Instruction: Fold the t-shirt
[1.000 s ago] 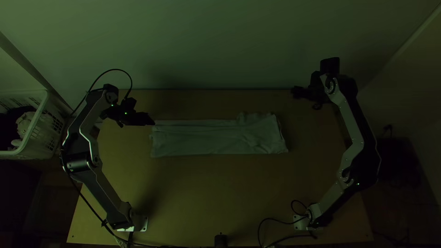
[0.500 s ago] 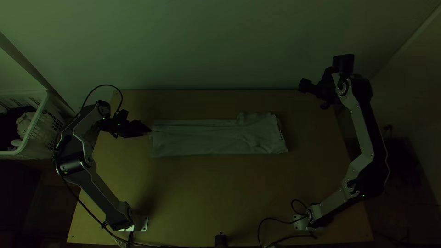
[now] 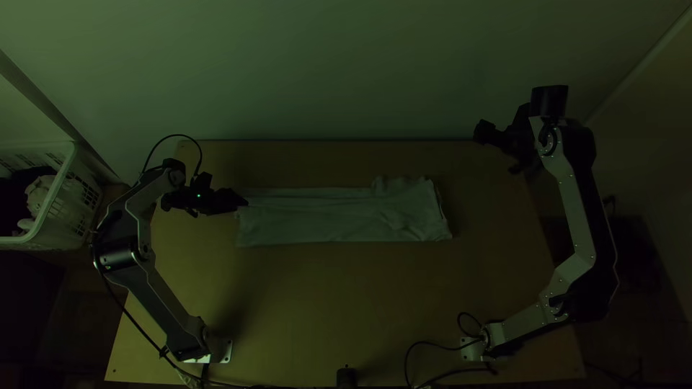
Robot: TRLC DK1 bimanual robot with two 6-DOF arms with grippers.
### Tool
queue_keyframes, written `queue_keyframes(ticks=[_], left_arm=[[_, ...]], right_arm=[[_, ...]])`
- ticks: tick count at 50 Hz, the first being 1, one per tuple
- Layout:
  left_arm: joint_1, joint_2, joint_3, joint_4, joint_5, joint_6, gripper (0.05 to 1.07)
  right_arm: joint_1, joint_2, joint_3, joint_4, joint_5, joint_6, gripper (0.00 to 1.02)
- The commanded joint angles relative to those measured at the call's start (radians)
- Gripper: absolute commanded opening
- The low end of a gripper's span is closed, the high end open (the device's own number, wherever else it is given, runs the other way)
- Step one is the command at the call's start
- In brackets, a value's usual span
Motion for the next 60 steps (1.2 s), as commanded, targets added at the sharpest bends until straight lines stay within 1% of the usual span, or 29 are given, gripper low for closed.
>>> queue_keyframes(ticks=[1,11,16,20,23,24,25,28,30,32,34,40,46,50,55,60], left_arm=[[-0.072,0.044,-0.062,0.028,-0.007,-0.065,1.03],[-0.178,0.032,-0.083,0.085,-0.009,-0.154,1.03],[-0.217,0.015,-0.110,0.145,-0.012,-0.226,1.03],[-0.240,0.005,-0.125,0.189,-0.030,-0.280,1.03],[-0.256,0.003,-0.126,0.192,-0.060,-0.294,1.00],[-0.259,0.000,-0.128,0.200,-0.067,-0.305,0.97],[-0.264,-0.003,-0.133,0.205,-0.078,-0.311,0.92],[-0.275,-0.020,-0.146,0.232,-0.125,-0.335,0.70],[-0.278,-0.038,-0.166,0.267,-0.147,-0.354,0.53],[-0.282,-0.057,-0.183,0.292,-0.164,-0.358,0.33],[-0.284,-0.069,-0.194,0.312,-0.182,-0.366,0.07],[-0.282,-0.109,-0.218,0.312,-0.242,-0.363,0.08],[-0.253,-0.140,-0.223,0.290,-0.296,-0.340,0.08],[-0.223,-0.158,-0.217,0.275,-0.343,-0.305,0.08],[-0.169,-0.175,-0.195,0.237,-0.402,-0.237,0.08],[-0.118,-0.190,-0.191,0.229,-0.501,-0.157,0.08]], right_arm=[[0.007,-0.035,-0.025,0.001,0.006,0.026,0.99],[0.009,-0.053,-0.048,0.001,0.006,0.032,0.99],[0.009,-0.062,-0.065,0.001,0.006,0.033,0.99],[0.009,-0.070,-0.080,0.001,0.006,0.036,0.99],[0.010,-0.075,-0.089,0.001,0.006,0.040,0.99],[0.010,-0.075,-0.092,0.001,0.006,0.040,0.99],[0.012,-0.076,-0.094,0.001,0.006,0.040,0.99],[0.015,-0.082,-0.103,0.001,0.006,0.043,0.99],[0.016,-0.084,-0.111,0.003,0.006,0.043,0.99],[0.018,-0.087,-0.117,0.003,0.006,0.047,0.99],[0.019,-0.092,-0.126,0.006,0.006,0.052,0.99],[0.019,-0.116,-0.174,0.034,0.006,0.053,0.99],[0.019,-0.145,-0.232,0.067,0.006,0.053,0.99],[0.019,-0.162,-0.270,0.092,0.008,0.053,0.99],[0.019,-0.180,-0.307,0.118,0.008,0.050,0.99],[0.016,-0.190,-0.332,0.135,0.008,0.052,0.99]])
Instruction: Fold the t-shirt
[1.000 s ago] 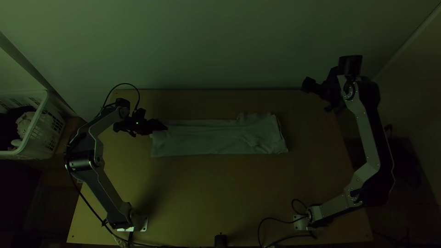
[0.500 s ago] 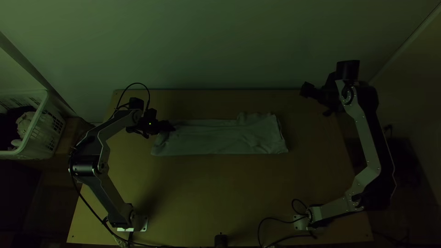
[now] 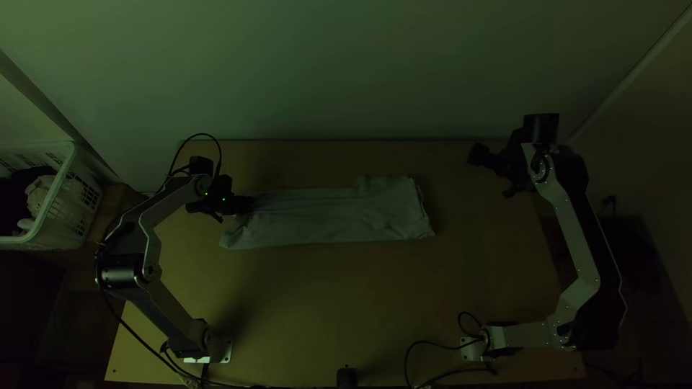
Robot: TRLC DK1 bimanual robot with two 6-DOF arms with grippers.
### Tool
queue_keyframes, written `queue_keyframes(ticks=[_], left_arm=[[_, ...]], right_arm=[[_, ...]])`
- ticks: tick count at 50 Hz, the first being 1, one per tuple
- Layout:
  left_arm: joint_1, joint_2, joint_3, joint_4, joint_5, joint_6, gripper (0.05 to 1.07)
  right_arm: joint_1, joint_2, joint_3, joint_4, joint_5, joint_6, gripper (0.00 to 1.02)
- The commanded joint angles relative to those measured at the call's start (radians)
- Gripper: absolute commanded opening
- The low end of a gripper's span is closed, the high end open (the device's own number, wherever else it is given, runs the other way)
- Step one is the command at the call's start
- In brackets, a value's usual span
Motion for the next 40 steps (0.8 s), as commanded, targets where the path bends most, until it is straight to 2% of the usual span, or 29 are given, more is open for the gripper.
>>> queue_keyframes(ticks=[1,8,18,25,28,32,40], left_arm=[[0.073,-0.027,-0.012,-0.023,-0.118,0.102,0.08],[0.159,-0.048,0.010,-0.037,-0.169,0.182,0.08],[0.237,-0.082,0.057,-0.086,-0.307,0.344,0.08],[0.283,-0.102,0.112,-0.143,-0.317,0.401,0.08],[0.285,-0.114,0.134,-0.180,-0.344,0.417,0.08],[0.262,-0.146,0.138,-0.188,-0.440,0.440,0.08],[0.158,-0.223,0.189,-0.257,-0.523,0.446,0.08]], right_arm=[[0.003,-0.034,-0.040,0.028,0.008,0.021,0.99],[0.006,-0.039,-0.065,0.051,0.006,0.022,0.99],[0.011,-0.042,-0.094,0.080,0.006,0.026,0.99],[0.019,-0.049,-0.103,0.085,0.006,0.027,0.99],[0.019,-0.057,-0.109,0.086,0.006,0.027,0.99],[0.019,-0.063,-0.120,0.088,0.006,0.027,0.99],[0.016,-0.082,-0.143,0.088,0.006,0.029,0.99]])
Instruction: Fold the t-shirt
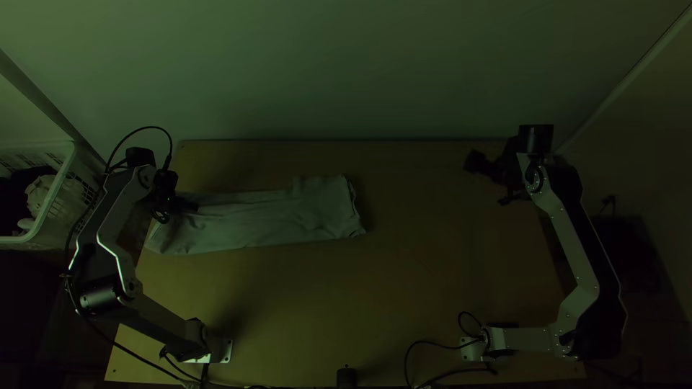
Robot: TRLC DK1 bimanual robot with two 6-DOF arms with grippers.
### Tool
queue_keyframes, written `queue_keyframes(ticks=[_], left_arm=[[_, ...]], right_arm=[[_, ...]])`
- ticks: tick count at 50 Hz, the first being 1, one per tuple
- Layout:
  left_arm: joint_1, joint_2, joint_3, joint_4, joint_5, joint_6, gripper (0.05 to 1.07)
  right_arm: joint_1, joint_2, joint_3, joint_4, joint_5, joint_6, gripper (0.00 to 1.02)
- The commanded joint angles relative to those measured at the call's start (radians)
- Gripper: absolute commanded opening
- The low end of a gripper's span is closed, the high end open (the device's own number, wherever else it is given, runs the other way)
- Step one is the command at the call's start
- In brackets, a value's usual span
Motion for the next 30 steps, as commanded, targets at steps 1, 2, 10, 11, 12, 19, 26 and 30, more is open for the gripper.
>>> queue_keyframes(ticks=[1,2,10,11,12,19,26,30], left_arm=[[-0.076,-0.077,0.079,-0.065,-0.029,0.026,0.08],[-0.090,-0.080,0.092,-0.085,-0.030,0.025,0.08],[-0.204,-0.081,0.200,-0.201,-0.087,0.000,0.08],[-0.216,-0.078,0.216,-0.215,-0.088,-0.004,0.08],[-0.230,-0.077,0.233,-0.227,-0.091,-0.009,0.08],[-0.322,-0.034,0.351,-0.335,-0.118,-0.055,0.08],[-0.408,0.031,0.460,-0.418,-0.167,-0.106,0.08],[-0.457,0.065,0.518,-0.456,-0.187,-0.132,0.08]], right_arm=[[0.002,-0.037,-0.031,0.005,0.006,0.025,0.99],[0.002,-0.039,-0.034,0.005,0.006,0.027,0.99],[0.004,-0.070,-0.056,0.005,0.006,0.033,0.99],[0.004,-0.074,-0.059,0.005,0.006,0.034,0.99],[0.004,-0.077,-0.062,0.005,0.006,0.036,0.99],[0.002,-0.109,-0.088,0.012,0.006,0.045,0.99],[-0.002,-0.152,-0.128,0.033,0.006,0.050,0.99],[-0.007,-0.183,-0.165,0.059,0.006,0.051,0.99]])
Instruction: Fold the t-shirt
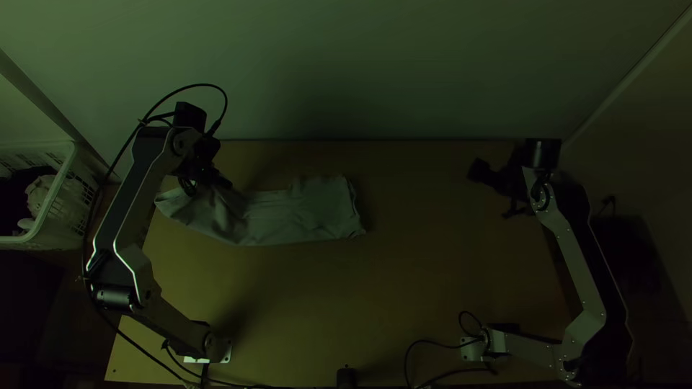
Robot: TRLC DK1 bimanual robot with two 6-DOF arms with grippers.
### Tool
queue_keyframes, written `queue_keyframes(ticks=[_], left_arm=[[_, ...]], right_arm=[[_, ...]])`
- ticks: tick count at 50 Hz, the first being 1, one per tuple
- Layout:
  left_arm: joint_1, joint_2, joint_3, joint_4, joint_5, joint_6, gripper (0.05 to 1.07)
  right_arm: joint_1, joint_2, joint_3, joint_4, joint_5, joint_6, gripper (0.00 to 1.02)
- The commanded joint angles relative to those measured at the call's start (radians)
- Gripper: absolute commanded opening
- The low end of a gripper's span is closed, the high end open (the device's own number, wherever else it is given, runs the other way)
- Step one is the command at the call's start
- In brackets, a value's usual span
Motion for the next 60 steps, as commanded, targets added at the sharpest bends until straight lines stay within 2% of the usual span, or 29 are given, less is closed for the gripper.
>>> queue_keyframes(ticks=[1,11,25,45,55,58,59,60], left_arm=[[-0.061,0.055,0.088,-0.051,-0.033,-0.048,0.08],[-0.185,0.176,0.270,-0.148,-0.087,-0.119,0.08],[-0.373,0.322,0.408,-0.166,-0.158,-0.198,0.08],[-0.564,0.485,0.462,-0.080,-0.158,-0.310,0.08],[-0.653,0.537,0.480,0.007,-0.156,-0.369,0.08],[-0.675,0.554,0.485,0.075,-0.158,-0.399,0.08],[-0.679,0.557,0.485,0.113,-0.156,-0.421,0.12],[-0.687,0.558,0.485,0.154,-0.158,-0.461,0.22]], right_arm=[[-0.007,-0.058,-0.057,0.031,0.006,0.028,0.99],[-0.017,-0.119,-0.126,0.037,0.006,0.044,0.99],[-0.016,-0.205,-0.250,0.076,0.006,0.051,0.99],[-0.005,-0.257,-0.367,0.131,0.003,0.062,0.99],[0.018,-0.277,-0.425,0.162,0.003,0.084,0.99],[0.032,-0.283,-0.447,0.172,0.005,0.090,0.99],[0.036,-0.286,-0.454,0.177,0.005,0.091,0.99],[0.041,-0.289,-0.462,0.182,0.005,0.091,0.99]])
